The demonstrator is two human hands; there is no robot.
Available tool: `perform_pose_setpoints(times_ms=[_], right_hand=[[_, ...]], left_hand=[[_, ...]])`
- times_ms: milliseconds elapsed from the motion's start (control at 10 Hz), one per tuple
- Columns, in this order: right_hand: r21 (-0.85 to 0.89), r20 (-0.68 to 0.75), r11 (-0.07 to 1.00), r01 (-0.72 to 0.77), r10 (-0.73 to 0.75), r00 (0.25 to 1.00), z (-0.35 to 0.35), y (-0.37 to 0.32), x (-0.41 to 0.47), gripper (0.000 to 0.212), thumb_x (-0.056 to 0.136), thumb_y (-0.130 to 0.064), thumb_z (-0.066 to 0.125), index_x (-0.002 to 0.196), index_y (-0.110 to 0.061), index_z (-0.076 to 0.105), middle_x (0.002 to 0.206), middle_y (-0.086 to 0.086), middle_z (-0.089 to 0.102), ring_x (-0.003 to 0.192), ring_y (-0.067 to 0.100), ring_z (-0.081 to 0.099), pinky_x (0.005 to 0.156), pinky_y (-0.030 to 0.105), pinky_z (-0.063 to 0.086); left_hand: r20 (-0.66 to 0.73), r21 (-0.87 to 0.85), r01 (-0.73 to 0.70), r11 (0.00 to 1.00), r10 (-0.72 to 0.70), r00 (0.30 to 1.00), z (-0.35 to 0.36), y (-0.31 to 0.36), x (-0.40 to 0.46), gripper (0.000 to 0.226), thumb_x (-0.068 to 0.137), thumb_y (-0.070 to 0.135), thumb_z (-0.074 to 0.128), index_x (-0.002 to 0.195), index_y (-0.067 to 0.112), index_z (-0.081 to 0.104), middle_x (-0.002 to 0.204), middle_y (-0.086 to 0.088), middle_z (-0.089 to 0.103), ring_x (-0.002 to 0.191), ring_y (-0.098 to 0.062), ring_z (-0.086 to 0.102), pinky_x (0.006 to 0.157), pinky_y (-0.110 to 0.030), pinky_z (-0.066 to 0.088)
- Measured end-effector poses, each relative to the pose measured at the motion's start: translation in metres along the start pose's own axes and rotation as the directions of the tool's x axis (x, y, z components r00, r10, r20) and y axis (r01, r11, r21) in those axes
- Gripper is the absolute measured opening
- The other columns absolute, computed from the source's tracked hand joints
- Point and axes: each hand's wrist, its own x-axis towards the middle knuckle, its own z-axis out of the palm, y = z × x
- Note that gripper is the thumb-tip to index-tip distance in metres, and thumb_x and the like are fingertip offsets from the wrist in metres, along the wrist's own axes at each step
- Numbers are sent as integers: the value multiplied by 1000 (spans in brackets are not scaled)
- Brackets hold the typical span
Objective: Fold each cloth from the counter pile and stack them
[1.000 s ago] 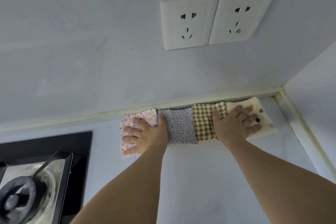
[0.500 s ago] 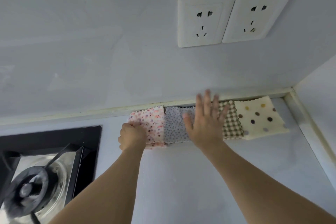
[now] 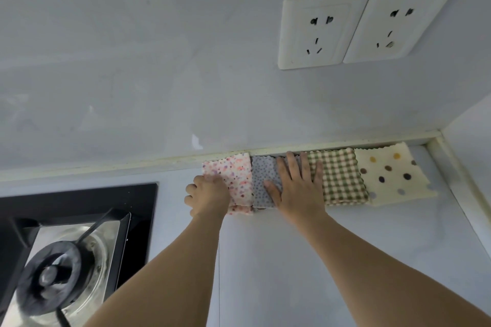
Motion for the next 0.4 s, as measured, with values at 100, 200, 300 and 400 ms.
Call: perform_pose_setpoints(times_ms=[100,200,300,400], right_hand=[[-1,13,1000,10,-10,1000,-7,2,-3,79,91,-65,2,149,-19,29,158,6,21,147,32,10,115,59,1],[31,-27,1000,4,-3,1000,-16,6,-16,82,90,-66,-3,152,-17,21,160,6,13,147,29,3,117,50,-6],[97,-131,995,-2,14,991,-28,8,-36,79,93,-61,3,147,-11,34,153,9,31,144,31,22,118,50,9],[152,-192,988,-26,56,980,-45,13,-58,75,94,-58,12,145,-9,37,148,10,39,140,31,30,117,50,18]], left_hand=[[-21,-3,2,1000,-2,1000,-3,0,-1,51,100,38,31,142,10,31,141,-12,34,126,-32,34,101,-46,32],[-87,15,-58,998,59,994,-10,-2,-13,52,100,40,31,143,10,31,142,-12,35,127,-32,35,101,-48,32],[-155,20,-283,959,283,947,-17,-10,-26,53,101,41,33,144,11,31,145,-12,33,128,-32,34,103,-49,35],[-196,-19,-611,792,596,779,-22,-15,-50,54,100,38,38,146,11,31,149,-11,28,132,-32,31,107,-48,35]])
